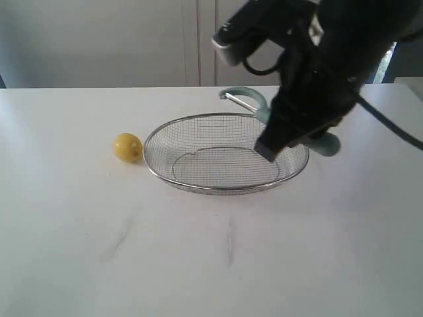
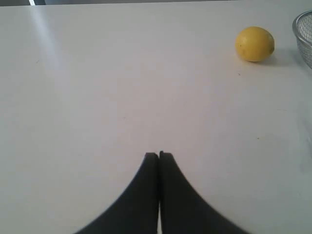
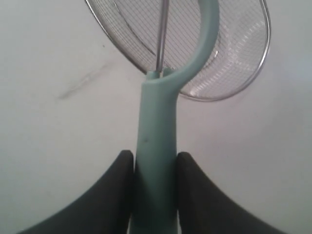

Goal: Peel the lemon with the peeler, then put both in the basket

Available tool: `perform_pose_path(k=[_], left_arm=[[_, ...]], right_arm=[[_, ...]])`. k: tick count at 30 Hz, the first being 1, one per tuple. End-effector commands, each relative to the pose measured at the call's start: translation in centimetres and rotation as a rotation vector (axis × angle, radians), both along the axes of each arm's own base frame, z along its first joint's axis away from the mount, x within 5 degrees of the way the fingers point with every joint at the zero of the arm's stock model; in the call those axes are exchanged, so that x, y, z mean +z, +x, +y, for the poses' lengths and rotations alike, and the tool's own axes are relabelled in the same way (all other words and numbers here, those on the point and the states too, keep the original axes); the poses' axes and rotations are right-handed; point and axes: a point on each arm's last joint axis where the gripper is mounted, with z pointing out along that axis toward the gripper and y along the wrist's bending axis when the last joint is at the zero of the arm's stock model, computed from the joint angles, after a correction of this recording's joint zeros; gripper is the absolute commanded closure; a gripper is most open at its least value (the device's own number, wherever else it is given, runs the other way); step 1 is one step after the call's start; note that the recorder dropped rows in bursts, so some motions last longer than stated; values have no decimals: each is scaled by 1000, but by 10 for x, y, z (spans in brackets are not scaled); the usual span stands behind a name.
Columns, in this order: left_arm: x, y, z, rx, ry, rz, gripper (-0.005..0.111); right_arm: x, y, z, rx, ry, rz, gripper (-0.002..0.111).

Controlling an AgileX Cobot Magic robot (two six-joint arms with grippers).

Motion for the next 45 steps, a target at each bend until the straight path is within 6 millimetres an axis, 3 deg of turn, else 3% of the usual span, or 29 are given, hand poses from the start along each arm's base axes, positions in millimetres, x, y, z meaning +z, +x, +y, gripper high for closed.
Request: perform_pose_path(k=[1, 5, 12, 21, 45], left_arm=[[-1, 0, 0, -1, -4, 0, 107], [-1, 0, 0, -1, -4, 0, 107], [-1, 0, 0, -1, -4, 0, 107], [-1, 0, 0, -1, -4, 0, 107], [-1, 0, 0, -1, -4, 0, 107]], right_arm=[[-12, -8, -29, -36, 30, -52, 108], [-26, -7, -47, -58, 57, -106, 108], [-68, 12, -73, -154, 83, -121, 108], [-88, 30, -75, -167, 91, -109, 108], [-91, 32, -74, -177, 96, -103, 108]])
